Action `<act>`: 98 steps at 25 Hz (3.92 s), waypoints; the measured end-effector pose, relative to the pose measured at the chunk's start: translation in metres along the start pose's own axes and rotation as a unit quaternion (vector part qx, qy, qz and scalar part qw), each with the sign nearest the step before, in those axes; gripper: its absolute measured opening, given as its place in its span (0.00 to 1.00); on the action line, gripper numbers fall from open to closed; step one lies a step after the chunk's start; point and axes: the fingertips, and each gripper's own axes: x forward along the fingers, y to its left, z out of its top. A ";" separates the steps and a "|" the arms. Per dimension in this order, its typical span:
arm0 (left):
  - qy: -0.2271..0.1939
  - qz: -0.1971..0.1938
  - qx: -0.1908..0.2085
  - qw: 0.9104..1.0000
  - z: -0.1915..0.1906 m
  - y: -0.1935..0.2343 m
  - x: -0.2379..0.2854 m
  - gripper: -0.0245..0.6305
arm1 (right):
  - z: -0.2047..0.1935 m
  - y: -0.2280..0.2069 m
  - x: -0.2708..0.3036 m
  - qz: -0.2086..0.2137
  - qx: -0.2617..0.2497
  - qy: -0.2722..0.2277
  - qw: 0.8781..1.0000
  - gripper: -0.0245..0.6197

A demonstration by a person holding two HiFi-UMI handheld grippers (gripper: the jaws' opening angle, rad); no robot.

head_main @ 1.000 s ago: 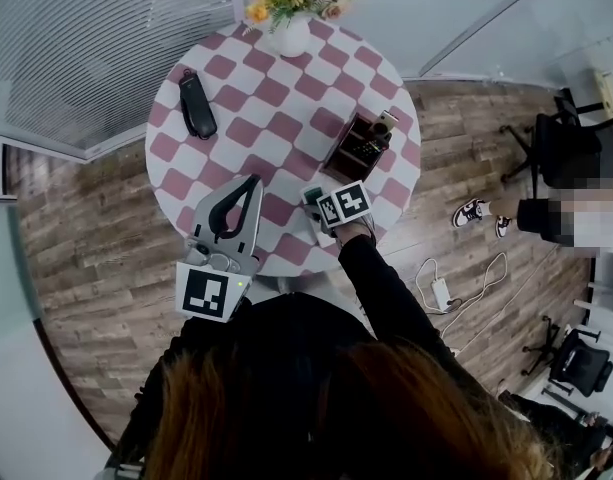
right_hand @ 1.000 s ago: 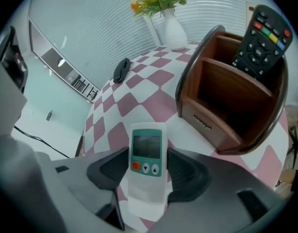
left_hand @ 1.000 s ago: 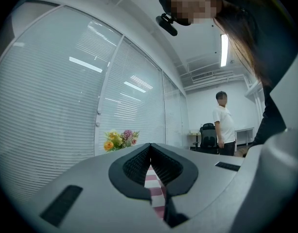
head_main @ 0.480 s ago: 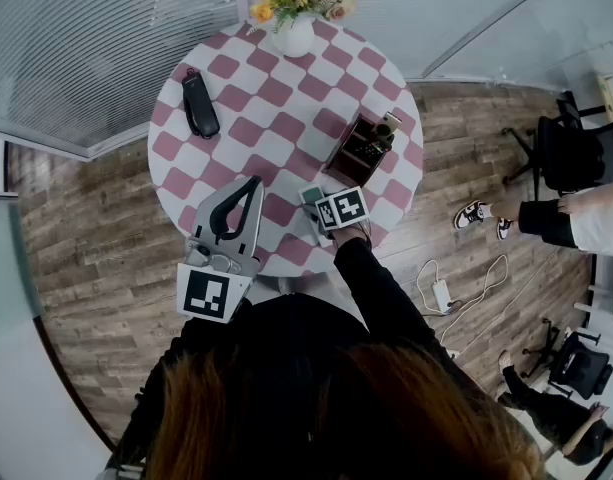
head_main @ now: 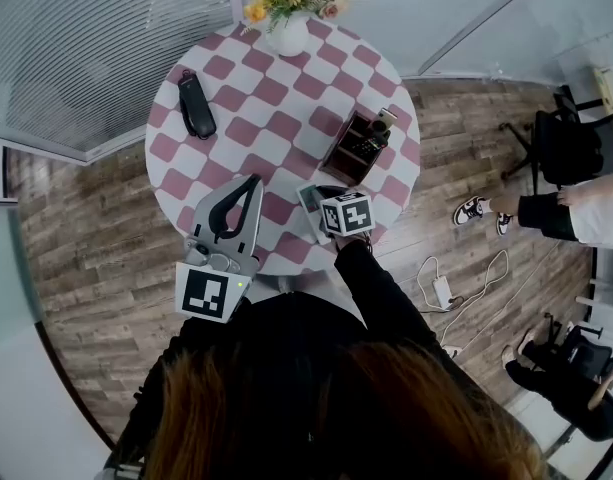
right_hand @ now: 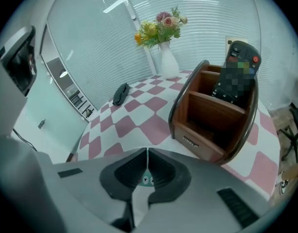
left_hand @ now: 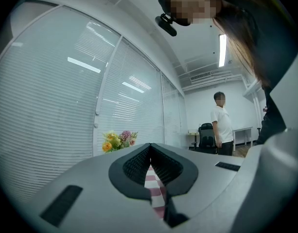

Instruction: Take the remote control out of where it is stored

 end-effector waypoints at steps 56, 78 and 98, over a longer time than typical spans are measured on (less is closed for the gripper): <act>-0.013 -0.024 0.011 1.000 -0.001 -0.010 0.008 0.05 | 0.135 0.075 -0.231 -0.035 -0.063 -0.415 0.907 0.06; -0.013 -0.031 0.021 0.999 0.005 -0.014 0.004 0.05 | 0.139 0.011 -0.212 -0.111 0.020 -0.401 0.909 0.06; -0.015 -0.025 0.028 0.999 0.006 -0.016 -0.005 0.05 | 0.124 -0.069 -0.160 -0.205 0.107 -0.355 0.906 0.06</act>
